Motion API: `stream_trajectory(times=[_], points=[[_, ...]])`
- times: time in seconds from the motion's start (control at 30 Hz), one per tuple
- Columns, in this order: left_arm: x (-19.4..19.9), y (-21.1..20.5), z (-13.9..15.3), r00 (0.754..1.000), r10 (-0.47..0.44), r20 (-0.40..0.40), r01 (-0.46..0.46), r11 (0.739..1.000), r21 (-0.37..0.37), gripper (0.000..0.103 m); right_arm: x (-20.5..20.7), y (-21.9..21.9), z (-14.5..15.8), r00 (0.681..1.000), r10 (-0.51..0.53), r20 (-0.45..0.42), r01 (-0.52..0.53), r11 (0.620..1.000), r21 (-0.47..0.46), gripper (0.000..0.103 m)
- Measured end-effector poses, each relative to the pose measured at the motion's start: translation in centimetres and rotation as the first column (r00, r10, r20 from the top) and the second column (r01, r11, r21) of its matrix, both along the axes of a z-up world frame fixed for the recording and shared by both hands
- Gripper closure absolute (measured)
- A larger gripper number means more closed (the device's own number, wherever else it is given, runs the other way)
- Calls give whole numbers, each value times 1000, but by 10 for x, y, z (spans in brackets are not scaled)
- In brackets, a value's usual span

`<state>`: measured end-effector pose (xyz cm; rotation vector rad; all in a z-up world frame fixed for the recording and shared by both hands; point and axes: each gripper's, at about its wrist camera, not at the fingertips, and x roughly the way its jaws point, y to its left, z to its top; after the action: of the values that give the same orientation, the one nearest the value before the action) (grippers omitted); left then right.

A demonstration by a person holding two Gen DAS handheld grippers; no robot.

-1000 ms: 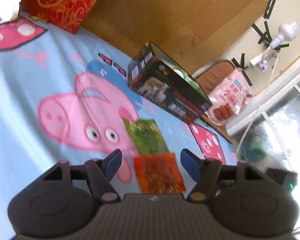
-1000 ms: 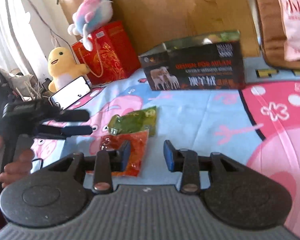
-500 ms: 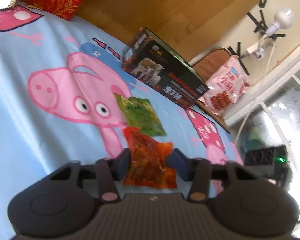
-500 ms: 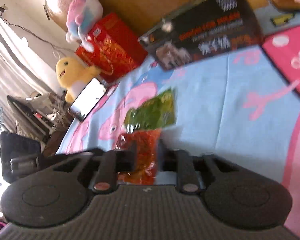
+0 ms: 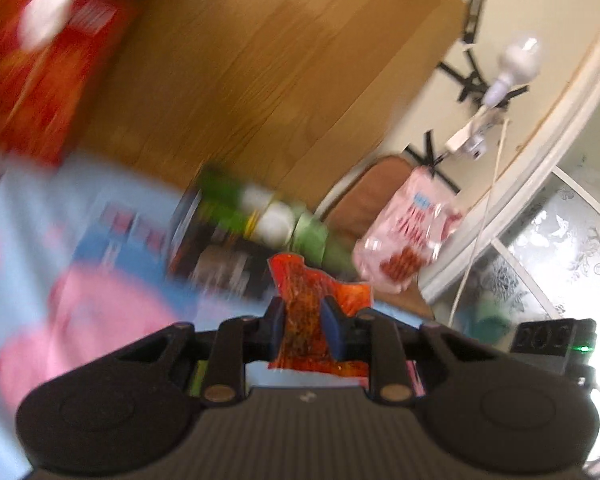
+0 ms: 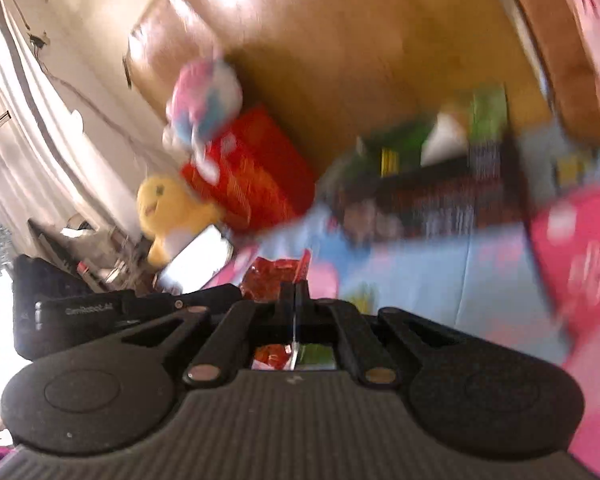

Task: Organize snacks
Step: 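Lift the red pack and drop it into the black tin, then grasp the yellow-green snack bag with the left gripper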

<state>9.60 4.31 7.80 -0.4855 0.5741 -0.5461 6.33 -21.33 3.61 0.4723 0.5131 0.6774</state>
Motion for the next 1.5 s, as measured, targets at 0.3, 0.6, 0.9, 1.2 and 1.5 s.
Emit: stream_trajectory(times=[0.3, 0.6, 0.9, 1.2, 1.5], points=[[96, -40, 13, 985, 146, 86, -161, 965, 208, 62, 95, 0, 43, 958, -210, 195, 243, 956, -163, 79], [0, 35, -51, 990, 122, -72, -120, 992, 29, 60, 38, -3, -12, 978, -145, 153, 159, 984, -85, 72], [-29, 35, -74, 980, 81, -181, -89, 995, -41, 60, 45, 41, -51, 1000, -19, -5, 18, 984, -179, 72], [-30, 20, -92, 983, 109, -149, -101, 993, 62, 67, 69, 51, -64, 995, 15, -100, -34, 982, -185, 72], [-17, 18, -88, 984, 118, -134, -116, 993, 22, 82, 74, 36, -72, 971, 125, -206, -133, 991, -25, 72]])
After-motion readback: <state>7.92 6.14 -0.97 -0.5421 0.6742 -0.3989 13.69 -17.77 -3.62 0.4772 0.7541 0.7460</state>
